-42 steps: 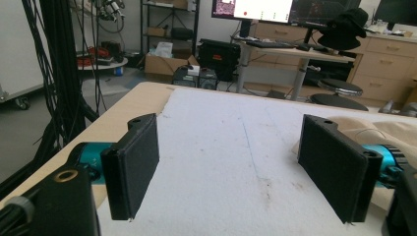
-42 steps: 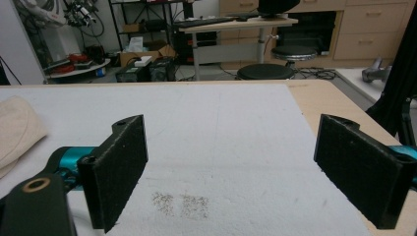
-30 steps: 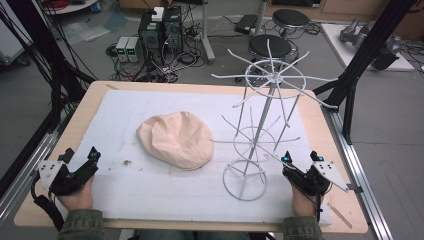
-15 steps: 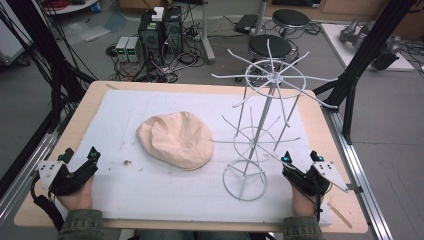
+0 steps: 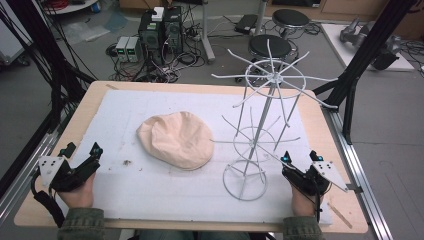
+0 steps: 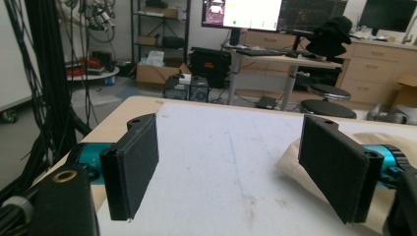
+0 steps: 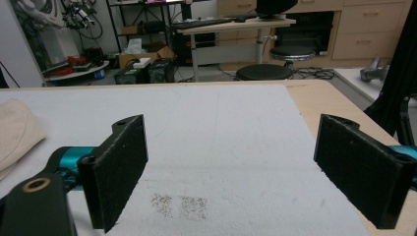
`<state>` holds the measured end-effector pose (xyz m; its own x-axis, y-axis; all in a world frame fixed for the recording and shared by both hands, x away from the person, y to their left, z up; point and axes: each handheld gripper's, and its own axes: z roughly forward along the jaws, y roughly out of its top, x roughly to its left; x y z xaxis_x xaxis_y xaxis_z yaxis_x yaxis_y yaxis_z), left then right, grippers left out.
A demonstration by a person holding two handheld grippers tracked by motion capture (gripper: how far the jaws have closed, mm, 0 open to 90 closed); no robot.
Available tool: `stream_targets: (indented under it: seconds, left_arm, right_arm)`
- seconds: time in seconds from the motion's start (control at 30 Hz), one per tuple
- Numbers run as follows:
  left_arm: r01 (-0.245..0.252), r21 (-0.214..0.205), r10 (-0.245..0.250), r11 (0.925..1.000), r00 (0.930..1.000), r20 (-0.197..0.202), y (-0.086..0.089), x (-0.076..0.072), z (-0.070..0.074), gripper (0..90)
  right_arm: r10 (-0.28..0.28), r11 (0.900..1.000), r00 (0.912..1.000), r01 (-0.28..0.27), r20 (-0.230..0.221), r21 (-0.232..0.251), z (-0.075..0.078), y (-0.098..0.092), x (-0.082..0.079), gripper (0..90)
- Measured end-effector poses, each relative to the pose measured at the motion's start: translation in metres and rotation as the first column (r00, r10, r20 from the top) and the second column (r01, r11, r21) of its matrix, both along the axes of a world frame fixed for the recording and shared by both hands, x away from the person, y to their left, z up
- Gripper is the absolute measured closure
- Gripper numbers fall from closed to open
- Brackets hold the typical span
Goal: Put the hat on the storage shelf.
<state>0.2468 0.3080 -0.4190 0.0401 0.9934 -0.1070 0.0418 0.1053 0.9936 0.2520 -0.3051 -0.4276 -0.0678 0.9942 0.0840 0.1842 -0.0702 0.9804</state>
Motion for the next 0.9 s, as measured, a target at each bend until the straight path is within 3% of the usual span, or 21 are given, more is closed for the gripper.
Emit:
stream_targets:
  seconds: [0.27,0.4,0.57,0.67,0.9]
  left_arm:
    - [0.029,0.024,-0.029,0.9993,0.9995,-0.011,-0.006,0.001,0.010,23.7]
    - [0.053,0.004,-0.053,0.9986,0.9979,-0.038,-0.009,0.004,0.019,23.8]
    - [0.044,0.010,-0.044,0.9990,0.9985,-0.032,-0.013,0.009,0.024,23.7]
    - [0.047,0.012,-0.047,0.9988,0.9984,-0.033,-0.019,0.016,0.028,23.7]
    - [0.113,0.056,-0.110,0.9920,0.9926,-0.051,-0.044,0.031,0.042,23.7]
  right_arm:
    - [-0.002,1.0000,1.0000,0.002,-0.001,0.000,0.000,0.000,0.000,12.1]
    - [-0.001,1.0000,1.0000,0.001,-0.002,-0.004,0.000,0.000,0.000,12.1]
    - [0.001,1.0000,1.0000,-0.001,0.001,-0.009,0.000,0.000,0.001,12.2]
    - [0.005,1.0000,1.0000,-0.005,-0.002,-0.004,0.000,0.000,0.001,12.1]
    - [0.004,1.0000,1.0000,-0.004,-0.001,0.000,0.000,0.001,0.000,12.1]
